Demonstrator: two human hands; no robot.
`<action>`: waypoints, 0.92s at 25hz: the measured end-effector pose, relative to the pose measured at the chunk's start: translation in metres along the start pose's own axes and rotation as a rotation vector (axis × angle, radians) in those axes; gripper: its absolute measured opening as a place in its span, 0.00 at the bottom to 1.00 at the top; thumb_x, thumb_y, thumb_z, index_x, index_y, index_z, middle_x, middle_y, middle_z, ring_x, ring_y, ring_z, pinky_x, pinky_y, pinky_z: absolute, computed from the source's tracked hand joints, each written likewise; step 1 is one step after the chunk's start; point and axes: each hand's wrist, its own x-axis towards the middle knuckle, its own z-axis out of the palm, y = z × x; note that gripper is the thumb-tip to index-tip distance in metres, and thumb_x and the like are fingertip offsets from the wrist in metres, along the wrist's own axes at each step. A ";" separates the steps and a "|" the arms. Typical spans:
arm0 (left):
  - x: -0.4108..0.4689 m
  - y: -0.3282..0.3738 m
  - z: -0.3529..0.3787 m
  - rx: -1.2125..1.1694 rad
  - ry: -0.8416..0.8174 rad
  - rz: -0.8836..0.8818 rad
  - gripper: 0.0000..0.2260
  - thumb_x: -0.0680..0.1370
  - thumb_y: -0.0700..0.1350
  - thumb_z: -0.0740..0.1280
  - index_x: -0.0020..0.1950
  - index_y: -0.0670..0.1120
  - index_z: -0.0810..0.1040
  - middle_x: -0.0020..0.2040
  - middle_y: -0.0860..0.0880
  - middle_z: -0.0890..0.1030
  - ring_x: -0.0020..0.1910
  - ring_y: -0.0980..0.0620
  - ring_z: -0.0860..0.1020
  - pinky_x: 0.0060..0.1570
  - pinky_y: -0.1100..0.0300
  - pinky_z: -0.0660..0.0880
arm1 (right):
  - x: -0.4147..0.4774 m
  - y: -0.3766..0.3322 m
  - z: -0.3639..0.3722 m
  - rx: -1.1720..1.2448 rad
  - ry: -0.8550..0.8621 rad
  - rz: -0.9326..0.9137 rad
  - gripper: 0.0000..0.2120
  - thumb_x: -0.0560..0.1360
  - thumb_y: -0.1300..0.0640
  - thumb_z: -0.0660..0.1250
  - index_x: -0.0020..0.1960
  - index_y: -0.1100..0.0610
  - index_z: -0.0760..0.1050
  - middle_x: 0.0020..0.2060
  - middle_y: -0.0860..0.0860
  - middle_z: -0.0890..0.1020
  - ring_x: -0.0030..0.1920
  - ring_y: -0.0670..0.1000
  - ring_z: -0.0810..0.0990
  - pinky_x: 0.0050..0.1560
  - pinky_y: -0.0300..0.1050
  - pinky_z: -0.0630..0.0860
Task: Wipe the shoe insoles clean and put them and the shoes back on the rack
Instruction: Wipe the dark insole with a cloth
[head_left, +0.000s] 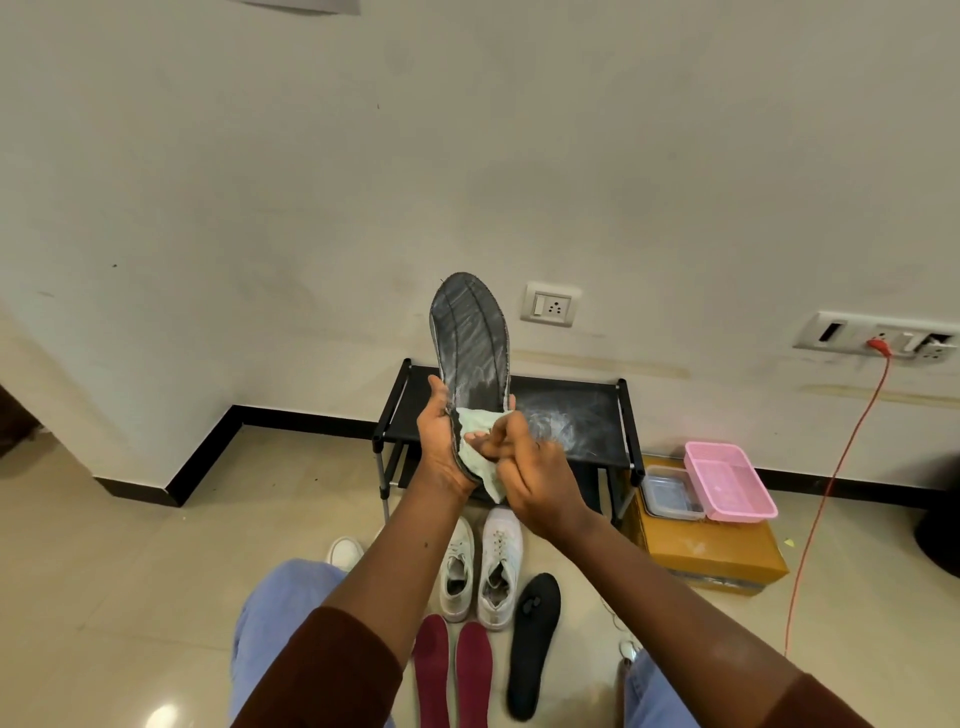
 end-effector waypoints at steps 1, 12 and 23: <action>0.000 0.000 -0.002 -0.013 -0.023 0.003 0.34 0.76 0.67 0.51 0.61 0.38 0.71 0.44 0.39 0.76 0.25 0.48 0.78 0.22 0.60 0.76 | -0.002 0.000 0.001 0.010 0.007 0.003 0.13 0.73 0.61 0.52 0.53 0.66 0.68 0.51 0.55 0.83 0.53 0.49 0.81 0.51 0.48 0.79; -0.003 -0.018 -0.013 0.047 0.144 0.024 0.22 0.80 0.55 0.55 0.42 0.45 0.84 0.38 0.45 0.83 0.39 0.49 0.83 0.53 0.55 0.73 | 0.042 -0.006 0.006 -0.266 -0.072 0.001 0.16 0.77 0.61 0.53 0.62 0.67 0.63 0.56 0.61 0.79 0.51 0.62 0.79 0.43 0.51 0.75; -0.008 -0.015 -0.013 0.083 0.208 0.011 0.32 0.82 0.52 0.50 0.21 0.42 0.75 0.20 0.47 0.73 0.20 0.52 0.76 0.22 0.67 0.74 | 0.010 0.001 0.010 -0.140 -0.171 0.051 0.15 0.72 0.57 0.51 0.55 0.60 0.67 0.53 0.55 0.82 0.51 0.59 0.79 0.54 0.50 0.70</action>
